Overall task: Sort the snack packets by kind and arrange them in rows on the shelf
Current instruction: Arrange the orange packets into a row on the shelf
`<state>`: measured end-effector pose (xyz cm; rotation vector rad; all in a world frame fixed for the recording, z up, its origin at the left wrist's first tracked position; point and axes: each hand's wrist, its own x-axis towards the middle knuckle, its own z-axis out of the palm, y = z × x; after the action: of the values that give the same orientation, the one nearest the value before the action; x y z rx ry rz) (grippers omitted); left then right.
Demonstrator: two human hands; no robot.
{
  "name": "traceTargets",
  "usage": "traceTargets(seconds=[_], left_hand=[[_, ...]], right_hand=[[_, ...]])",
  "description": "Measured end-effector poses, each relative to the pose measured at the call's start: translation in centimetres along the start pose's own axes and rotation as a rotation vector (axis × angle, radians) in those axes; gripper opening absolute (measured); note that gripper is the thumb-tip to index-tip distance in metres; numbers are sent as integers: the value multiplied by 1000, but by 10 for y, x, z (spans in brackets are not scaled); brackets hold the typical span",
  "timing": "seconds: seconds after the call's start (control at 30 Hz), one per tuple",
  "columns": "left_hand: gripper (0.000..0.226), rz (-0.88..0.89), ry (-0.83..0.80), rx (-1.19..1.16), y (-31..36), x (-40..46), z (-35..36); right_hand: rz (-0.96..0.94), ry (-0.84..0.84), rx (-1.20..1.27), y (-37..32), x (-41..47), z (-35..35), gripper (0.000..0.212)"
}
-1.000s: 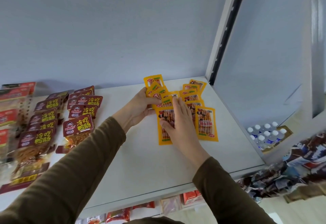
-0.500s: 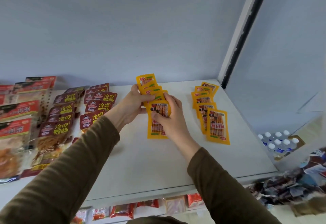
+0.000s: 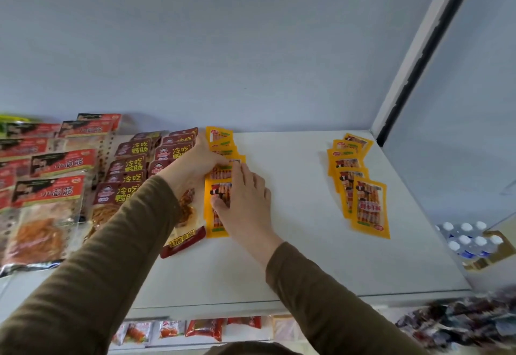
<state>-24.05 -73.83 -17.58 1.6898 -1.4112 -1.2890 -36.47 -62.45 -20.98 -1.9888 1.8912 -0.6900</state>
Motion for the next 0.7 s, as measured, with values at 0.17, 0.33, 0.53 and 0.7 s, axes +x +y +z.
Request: traceTargets(seconds=[0.17,0.33,0.53,0.7], left_hand=[[108,28,62,314,12,-11,10],[90,172,107,409,26,-13,20],[66,359,-34,303,64,-10,88],[59,338,-248,282,95,9,170]], right_hand=[[0,-80,-52,-1,-4,-3,79],[-44,-12,75,11,-13,-49,66],[88,341,-48,86,-37,-108,42],[313,328,-127,141,-54,-132,45]])
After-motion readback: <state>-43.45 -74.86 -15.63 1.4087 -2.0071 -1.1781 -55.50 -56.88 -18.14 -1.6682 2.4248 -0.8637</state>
